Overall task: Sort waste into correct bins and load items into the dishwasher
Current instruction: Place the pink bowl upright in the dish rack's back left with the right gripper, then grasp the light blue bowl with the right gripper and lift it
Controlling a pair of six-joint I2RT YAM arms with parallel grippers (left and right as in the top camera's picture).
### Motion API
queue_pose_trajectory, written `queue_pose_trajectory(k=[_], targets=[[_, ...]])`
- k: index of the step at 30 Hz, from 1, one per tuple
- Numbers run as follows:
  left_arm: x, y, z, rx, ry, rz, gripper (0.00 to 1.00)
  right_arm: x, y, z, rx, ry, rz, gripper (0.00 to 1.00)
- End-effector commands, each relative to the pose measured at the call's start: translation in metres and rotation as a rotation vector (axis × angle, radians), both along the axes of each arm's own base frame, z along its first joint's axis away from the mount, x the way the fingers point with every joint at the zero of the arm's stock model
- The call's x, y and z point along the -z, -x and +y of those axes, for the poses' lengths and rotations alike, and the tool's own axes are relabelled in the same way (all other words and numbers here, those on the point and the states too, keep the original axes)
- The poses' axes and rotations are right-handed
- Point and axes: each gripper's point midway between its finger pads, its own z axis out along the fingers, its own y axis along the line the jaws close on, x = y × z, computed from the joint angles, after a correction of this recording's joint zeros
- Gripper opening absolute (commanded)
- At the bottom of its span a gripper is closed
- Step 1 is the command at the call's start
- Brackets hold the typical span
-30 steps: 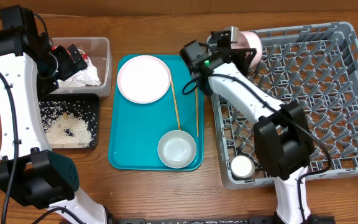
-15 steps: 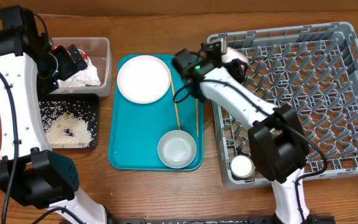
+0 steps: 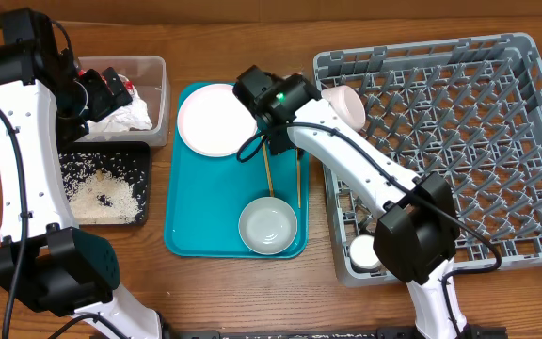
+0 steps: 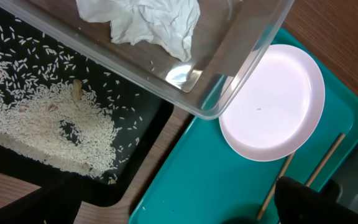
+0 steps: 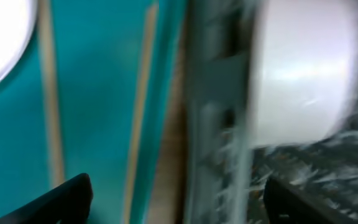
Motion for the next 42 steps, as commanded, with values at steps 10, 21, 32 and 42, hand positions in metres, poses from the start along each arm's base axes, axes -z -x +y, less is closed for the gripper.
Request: queue_pose_trajectory(k=[10,21,32,42], targets=[[-0.012,0.001,0.001,0.011,-0.02,-0.032,1.0,0.066,0.105,0.039,-0.257,-0.211,0.49,0.73],[-0.012,0.0,0.001,0.011,-0.02,-0.032,1.0,0.103,0.136,0.028,-0.267,-0.213,0.602,0.13],[-0.012,0.0,0.001,0.011,-0.02,-0.032,1.0,0.024,0.105,0.041,-0.231,-0.259,0.449,0.04],[-0.012,0.0,0.001,0.011,-0.02,-0.032,1.0,-0.124,0.064,-0.083,0.368,0.033,-0.264,0.04]])
